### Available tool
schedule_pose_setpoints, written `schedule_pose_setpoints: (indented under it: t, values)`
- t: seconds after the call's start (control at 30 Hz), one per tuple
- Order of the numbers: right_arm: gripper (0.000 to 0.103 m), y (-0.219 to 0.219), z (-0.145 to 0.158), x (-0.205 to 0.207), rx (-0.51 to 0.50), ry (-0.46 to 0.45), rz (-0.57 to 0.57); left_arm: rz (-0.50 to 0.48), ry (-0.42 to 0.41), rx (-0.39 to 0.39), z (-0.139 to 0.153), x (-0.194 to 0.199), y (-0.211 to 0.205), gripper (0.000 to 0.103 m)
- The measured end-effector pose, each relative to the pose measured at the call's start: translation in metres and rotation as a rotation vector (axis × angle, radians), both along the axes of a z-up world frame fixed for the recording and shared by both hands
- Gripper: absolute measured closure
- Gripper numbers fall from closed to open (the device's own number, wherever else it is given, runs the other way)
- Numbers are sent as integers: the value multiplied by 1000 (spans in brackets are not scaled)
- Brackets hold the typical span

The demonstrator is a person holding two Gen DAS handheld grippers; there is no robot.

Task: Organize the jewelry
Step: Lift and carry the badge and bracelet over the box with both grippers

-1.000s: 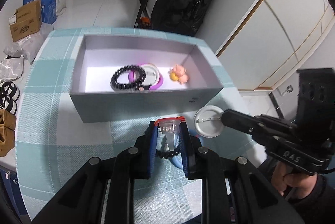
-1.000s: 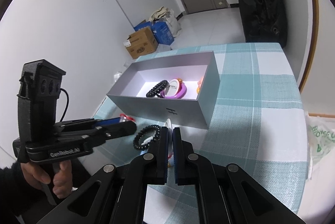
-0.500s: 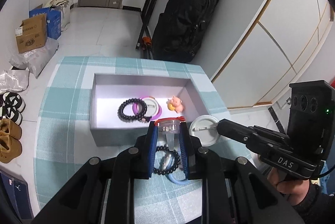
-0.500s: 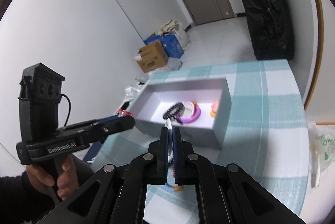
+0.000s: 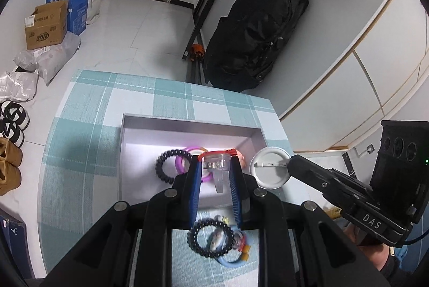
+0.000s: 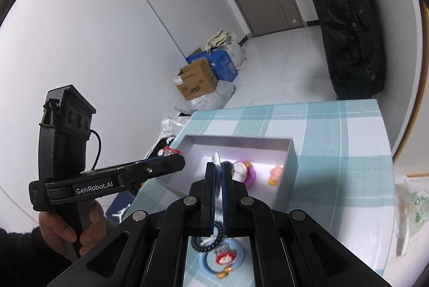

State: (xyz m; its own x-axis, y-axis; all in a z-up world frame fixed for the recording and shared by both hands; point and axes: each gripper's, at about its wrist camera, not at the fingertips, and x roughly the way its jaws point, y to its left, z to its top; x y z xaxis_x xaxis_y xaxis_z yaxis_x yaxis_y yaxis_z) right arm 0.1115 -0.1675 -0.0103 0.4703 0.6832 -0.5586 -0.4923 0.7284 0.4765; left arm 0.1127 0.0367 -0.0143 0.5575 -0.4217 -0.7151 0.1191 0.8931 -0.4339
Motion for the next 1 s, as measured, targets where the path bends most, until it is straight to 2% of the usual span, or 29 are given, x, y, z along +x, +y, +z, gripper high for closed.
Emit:
schedule_pose_setpoints:
  t: [0.47, 1.0]
  values:
    - [100, 0, -18, 40, 26, 37, 2, 8, 83, 7, -20, 35, -5, 87]
    - [100, -1, -26, 50, 22, 61, 1, -32, 103, 49, -24, 42, -14, 87]
